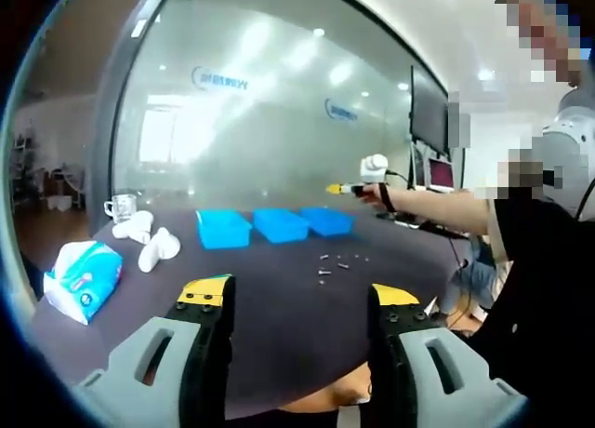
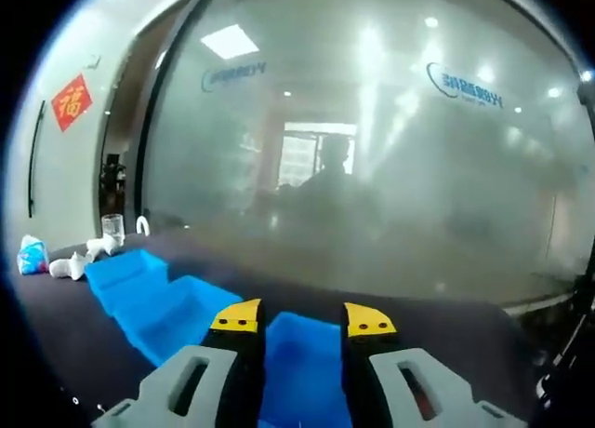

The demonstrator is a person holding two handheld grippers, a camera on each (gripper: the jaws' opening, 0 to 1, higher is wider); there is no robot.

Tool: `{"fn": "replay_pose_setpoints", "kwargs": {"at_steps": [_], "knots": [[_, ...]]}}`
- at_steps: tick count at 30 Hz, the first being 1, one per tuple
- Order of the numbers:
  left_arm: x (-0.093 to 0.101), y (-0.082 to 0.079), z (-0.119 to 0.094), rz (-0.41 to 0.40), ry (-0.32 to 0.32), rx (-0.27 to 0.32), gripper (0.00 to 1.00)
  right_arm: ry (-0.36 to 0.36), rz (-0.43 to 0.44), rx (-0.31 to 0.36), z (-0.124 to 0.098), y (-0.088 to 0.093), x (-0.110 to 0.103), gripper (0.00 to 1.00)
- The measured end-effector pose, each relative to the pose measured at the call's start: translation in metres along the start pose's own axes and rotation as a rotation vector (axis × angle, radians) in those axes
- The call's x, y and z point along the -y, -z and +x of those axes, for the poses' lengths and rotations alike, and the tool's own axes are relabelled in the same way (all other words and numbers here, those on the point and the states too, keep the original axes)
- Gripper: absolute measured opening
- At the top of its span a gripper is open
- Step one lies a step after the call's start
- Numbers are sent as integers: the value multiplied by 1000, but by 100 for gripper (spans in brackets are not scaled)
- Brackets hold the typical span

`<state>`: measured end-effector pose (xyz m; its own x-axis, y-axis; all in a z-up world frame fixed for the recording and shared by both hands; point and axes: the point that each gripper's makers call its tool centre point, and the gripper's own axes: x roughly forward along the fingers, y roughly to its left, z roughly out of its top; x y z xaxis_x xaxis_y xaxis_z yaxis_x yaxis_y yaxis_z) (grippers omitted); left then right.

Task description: Sort the screws, nuts, and washers into the corresponding bins

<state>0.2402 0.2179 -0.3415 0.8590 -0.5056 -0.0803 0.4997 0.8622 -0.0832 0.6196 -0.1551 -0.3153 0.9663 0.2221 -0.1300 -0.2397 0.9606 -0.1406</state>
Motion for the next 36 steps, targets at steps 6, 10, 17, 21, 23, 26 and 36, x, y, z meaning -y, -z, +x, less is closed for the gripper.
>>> {"fn": "replay_pose_setpoints", "kwargs": {"at_steps": [6, 10, 17, 21, 23, 26, 36], "knots": [[2, -1, 0, 1, 5, 5, 56, -29, -7, 22, -15, -4, -6, 30], [3, -3, 1, 2, 9, 10, 56, -46, -19, 40, -30, -6, -13, 30], [6, -2, 8, 10, 27, 10, 56, -107, -19, 89, -70, -15, -34, 30], [8, -2, 14, 18, 34, 8, 56, -159, -20, 116, -95, -23, -53, 30], [9, -2, 17, 20, 43, 8, 56, -180, -22, 134, -107, -28, -59, 30], [14, -3, 23, 20, 61, 9, 56, -203, -9, 151, -120, -34, -64, 30], [19, -2, 30, 21, 92, 6, 55, -261, -3, 171, -196, -19, -88, 30]]}}
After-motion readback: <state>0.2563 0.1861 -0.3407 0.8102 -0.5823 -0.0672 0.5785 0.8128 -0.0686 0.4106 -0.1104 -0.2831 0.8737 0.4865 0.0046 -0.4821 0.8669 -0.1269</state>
